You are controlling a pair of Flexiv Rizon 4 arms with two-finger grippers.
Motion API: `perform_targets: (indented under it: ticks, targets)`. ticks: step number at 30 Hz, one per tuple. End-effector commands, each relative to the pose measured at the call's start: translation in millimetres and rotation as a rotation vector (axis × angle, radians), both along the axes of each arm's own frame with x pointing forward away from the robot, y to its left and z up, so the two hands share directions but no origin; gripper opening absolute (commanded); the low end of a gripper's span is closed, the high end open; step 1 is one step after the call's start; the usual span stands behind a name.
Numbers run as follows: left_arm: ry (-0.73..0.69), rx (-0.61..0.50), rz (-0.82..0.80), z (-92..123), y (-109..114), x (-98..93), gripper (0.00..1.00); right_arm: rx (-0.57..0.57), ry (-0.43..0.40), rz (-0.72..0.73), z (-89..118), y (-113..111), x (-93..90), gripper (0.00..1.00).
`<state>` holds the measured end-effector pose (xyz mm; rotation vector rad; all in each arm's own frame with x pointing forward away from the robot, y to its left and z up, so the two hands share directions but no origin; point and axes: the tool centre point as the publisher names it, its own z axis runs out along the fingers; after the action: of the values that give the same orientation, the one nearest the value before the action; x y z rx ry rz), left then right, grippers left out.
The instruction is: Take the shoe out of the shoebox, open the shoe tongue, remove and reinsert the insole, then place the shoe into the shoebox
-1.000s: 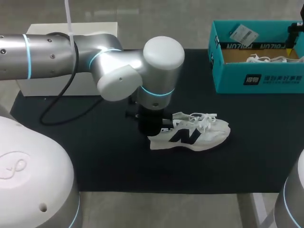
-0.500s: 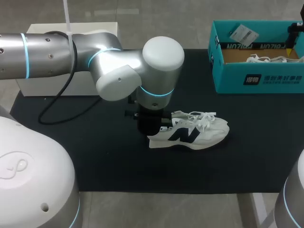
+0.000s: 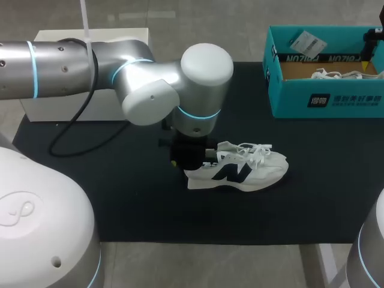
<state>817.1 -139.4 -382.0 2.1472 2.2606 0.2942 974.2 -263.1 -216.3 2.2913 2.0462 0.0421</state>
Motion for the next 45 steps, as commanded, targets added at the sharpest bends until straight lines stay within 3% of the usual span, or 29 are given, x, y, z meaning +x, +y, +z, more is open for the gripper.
perform_targets:
  ticks: [1,10,13,14,17,31,33,35,45]
  targets:
    - [0.0,-0.051,0.031,22,7,1.3,1.0,0.0,-0.002,-0.001,0,0,-0.7,1.0]
    - [0.084,-0.281,0.277,69,6,9.9,1.0,0.0,-0.002,-0.001,0,0,-0.7,1.0]
    - [0.106,-0.471,0.391,83,3,12.6,1.0,0.0,-0.002,-0.001,0,0,-0.7,1.0]
    - [0.129,-0.582,0.458,87,3,12.5,1.0,0.0,-0.002,-0.001,0,0,-0.7,1.0]
    - [0.263,-0.825,0.555,91,2,11.5,1.0,0.0,-0.002,-0.001,0,0,-0.7,1.0]
    - [0.263,-0.825,0.555,91,2,11.5,1.0,0.0,-0.002,-0.001,0,0,-0.7,1.0]
    - [0.405,-0.825,0.704,96,-4,19.2,1.0,0.0,-0.002,-0.001,0,0,-0.7,1.0]
    - [0.543,-0.934,0.82,104,-7,22.4,1.0,0.0,-0.002,-0.001,0,0,-0.7,1.0]
    - [0.675,-0.762,1.037,112,17,19.4,1.0,0.0,-0.002,-0.001,0,0,-0.7,1.0]
